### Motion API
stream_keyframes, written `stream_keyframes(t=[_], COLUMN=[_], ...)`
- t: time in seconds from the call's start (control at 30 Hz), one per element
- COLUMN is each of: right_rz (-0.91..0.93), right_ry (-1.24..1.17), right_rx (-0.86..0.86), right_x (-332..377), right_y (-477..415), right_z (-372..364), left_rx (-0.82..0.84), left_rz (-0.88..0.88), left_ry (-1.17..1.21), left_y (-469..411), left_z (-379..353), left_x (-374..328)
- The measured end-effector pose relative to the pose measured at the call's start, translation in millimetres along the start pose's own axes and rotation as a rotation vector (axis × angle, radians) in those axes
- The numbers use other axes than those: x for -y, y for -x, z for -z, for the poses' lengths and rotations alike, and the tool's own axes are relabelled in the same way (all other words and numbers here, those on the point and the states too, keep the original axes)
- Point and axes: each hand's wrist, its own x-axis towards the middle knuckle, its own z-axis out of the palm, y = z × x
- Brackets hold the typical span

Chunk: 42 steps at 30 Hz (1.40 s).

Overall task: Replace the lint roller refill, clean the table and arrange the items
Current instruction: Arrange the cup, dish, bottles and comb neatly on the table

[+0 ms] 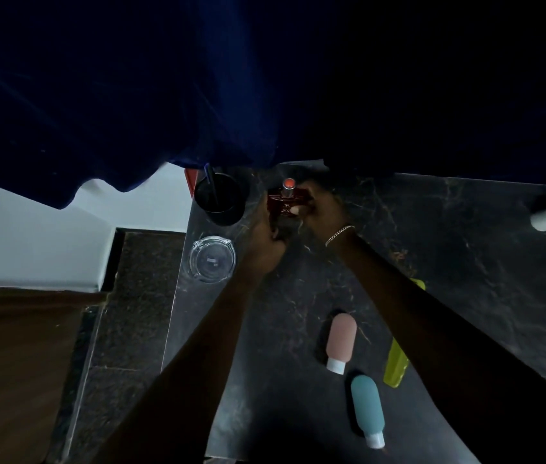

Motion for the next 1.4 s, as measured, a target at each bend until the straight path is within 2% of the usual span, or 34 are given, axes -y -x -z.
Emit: stream_keyframes(t=[0.4,0.73,0.83,0.9,1.0,1.1,1.17,1.27,1.4], right_rz=[-0.043,-0.112,-0.121,-0.155,-0.194,-0.222,-0.283,-0.380,-0.462], right_ry=[-0.076,-0.260,-0.193,-0.139,-0.234,-0.019,0.055,0.102,0.264], right_rx=[0.016,0.038,-0.002,-0.030,-0.086,-0.167,-0.118,-0.059,0.067], right_x=[-1,-2,-5,-7,-5,-15,-24,-35,-45], right_y=[-10,5,22,41,88,143,178,218,242], right_z=[-11,-9,2,13,27,35,38,37,33], left_rx=[0.022,-0.056,-0.092,-0.115,-0.101,-0.058,-0.018,0.036,0.105], left_rz=[0.021,0.030,0.011,0.046,0.164,0.272,0.339,0.463,0.448], left_ry=[0.013,0.016,0.028,-0.003,-0.113,-0.033,0.030,-0.092,-0.250], left_y=[-12,-7,6,21,57,98,123,149,171], left_z=[6,3,3,1,-6,-30,-49,-71,-90], left_x=[15,11,8,7,11,10,10,15,18])
